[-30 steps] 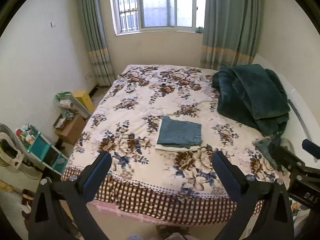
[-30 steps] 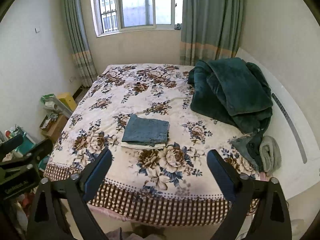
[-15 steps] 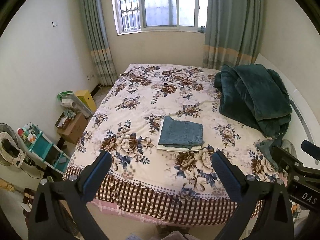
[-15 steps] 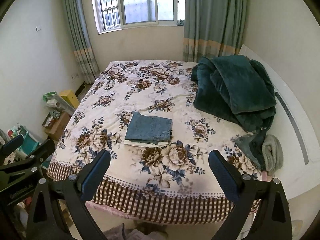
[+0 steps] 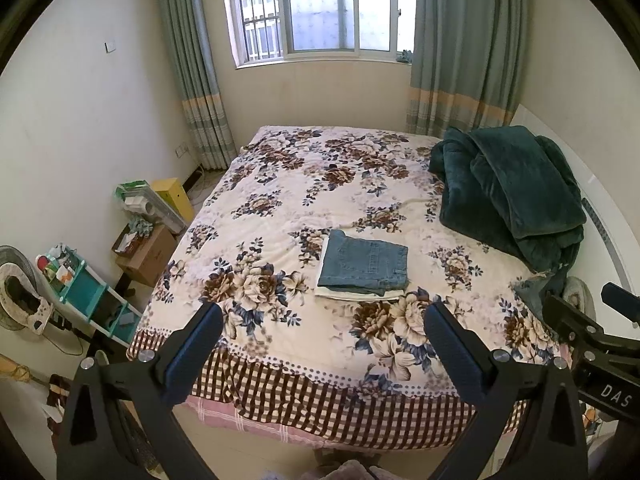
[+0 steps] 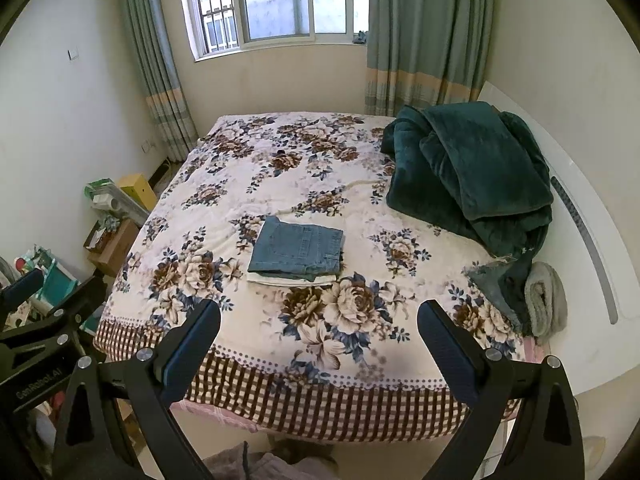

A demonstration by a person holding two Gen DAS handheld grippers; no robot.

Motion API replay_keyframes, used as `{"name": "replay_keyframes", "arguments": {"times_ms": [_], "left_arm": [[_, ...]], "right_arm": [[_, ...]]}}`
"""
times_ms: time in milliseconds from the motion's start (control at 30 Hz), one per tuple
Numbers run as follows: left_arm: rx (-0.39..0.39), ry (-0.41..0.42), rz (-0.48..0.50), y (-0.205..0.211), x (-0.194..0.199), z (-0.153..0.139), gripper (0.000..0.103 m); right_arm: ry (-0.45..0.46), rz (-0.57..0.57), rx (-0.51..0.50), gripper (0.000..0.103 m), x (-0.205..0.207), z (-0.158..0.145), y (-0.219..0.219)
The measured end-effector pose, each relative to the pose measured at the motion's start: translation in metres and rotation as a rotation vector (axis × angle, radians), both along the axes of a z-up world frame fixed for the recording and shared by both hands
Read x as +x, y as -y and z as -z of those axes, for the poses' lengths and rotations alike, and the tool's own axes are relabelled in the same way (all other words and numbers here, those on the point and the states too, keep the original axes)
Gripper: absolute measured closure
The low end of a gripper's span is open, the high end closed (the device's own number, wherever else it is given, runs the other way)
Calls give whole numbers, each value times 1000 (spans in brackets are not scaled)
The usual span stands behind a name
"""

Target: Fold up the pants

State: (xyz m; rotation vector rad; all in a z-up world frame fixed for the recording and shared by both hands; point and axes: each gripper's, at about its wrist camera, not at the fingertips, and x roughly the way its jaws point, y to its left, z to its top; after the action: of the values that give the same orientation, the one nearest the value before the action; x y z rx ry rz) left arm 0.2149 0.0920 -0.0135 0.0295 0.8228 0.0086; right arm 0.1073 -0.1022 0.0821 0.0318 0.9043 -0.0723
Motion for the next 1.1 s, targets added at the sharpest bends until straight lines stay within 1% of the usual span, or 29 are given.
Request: {"name": "replay_keyframes", "arguments": {"times_ms": [333,633,1100], "left_arm": [[1,2,-4,-1,-3,0,0],[-2,16,11,11,-6,-3,0],[-13,20,10,16,-6,-7,0]], "right_arm": [[9,5,-1,2,0,-3,7],[9,18,-6,2,-3,-5,15],[13,29,-7,2,-9,-6,25]]}}
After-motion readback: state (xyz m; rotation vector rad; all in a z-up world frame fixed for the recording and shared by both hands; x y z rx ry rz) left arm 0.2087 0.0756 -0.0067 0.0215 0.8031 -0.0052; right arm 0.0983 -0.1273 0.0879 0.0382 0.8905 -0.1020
